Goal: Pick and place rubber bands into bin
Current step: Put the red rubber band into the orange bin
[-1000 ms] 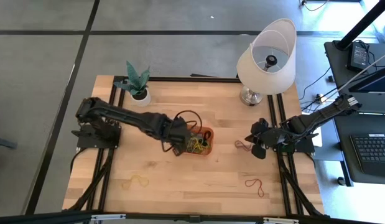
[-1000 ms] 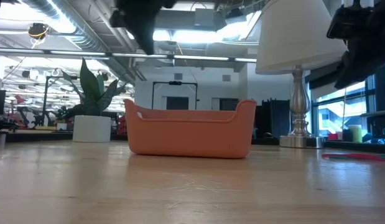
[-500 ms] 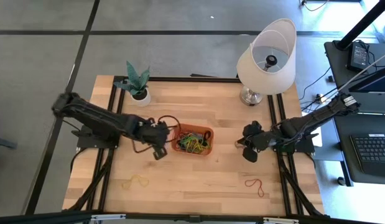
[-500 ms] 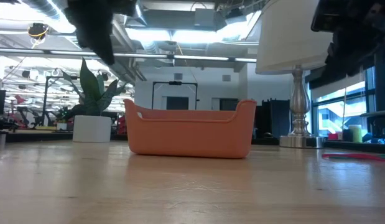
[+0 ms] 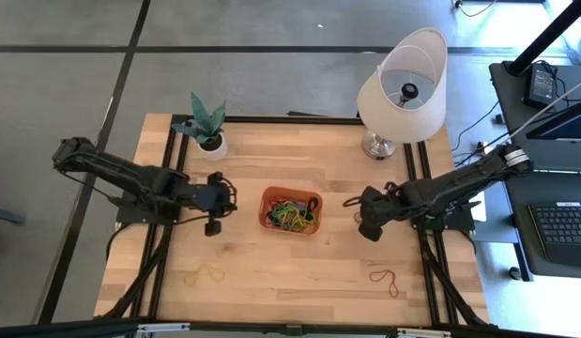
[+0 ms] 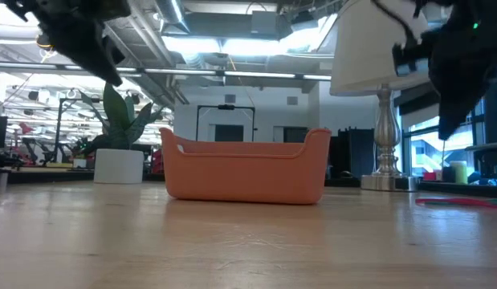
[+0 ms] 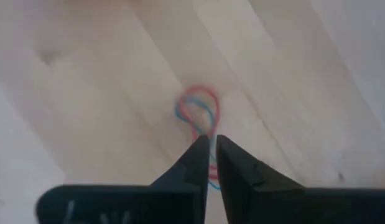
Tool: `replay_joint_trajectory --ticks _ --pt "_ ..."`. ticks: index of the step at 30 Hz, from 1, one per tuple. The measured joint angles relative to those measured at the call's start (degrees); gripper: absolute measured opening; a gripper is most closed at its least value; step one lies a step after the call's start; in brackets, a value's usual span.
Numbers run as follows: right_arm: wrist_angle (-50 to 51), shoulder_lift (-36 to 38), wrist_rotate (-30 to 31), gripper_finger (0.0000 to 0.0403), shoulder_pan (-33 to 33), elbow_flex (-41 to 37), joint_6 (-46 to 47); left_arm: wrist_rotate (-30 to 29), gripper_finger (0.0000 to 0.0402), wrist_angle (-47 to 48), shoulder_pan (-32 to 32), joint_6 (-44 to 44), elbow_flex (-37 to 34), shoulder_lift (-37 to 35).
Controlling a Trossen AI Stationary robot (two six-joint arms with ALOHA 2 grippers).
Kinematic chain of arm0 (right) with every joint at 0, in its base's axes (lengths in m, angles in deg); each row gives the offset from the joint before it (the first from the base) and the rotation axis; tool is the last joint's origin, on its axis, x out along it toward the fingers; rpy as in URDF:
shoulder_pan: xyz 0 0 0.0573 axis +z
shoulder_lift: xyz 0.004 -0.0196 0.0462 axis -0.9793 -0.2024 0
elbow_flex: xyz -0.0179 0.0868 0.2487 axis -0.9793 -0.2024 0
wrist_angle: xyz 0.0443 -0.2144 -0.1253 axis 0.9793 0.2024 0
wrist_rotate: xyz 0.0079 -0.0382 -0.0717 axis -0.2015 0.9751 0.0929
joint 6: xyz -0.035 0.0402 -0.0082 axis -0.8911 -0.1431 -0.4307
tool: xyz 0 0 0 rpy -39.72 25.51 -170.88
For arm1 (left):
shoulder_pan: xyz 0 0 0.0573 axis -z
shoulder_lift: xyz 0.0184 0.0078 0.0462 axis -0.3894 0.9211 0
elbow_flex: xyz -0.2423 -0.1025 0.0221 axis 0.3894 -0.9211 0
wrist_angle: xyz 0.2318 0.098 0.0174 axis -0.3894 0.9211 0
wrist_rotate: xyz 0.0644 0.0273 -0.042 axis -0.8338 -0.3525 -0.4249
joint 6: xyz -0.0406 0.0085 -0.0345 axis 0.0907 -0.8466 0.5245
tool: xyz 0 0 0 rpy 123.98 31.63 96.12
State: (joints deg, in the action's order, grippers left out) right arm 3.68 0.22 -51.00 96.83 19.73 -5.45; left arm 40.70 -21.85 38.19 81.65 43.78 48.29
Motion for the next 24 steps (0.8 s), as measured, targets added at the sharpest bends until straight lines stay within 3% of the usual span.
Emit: replay_joint_trajectory --ticks 12,24 --pt "0.9 -9.5 -5.8 0.0093 -8.5 -0.1 -0.3 -1.6 0.0002 0.0 0.0 0.1 -3.8 -6.6" --pt "-8.1 -17.6 -7.2 0.0099 -13.1 -0.1 -7.9 -1.6 0.0002 0.4 0.0 0.0 -3.8 -6.6"
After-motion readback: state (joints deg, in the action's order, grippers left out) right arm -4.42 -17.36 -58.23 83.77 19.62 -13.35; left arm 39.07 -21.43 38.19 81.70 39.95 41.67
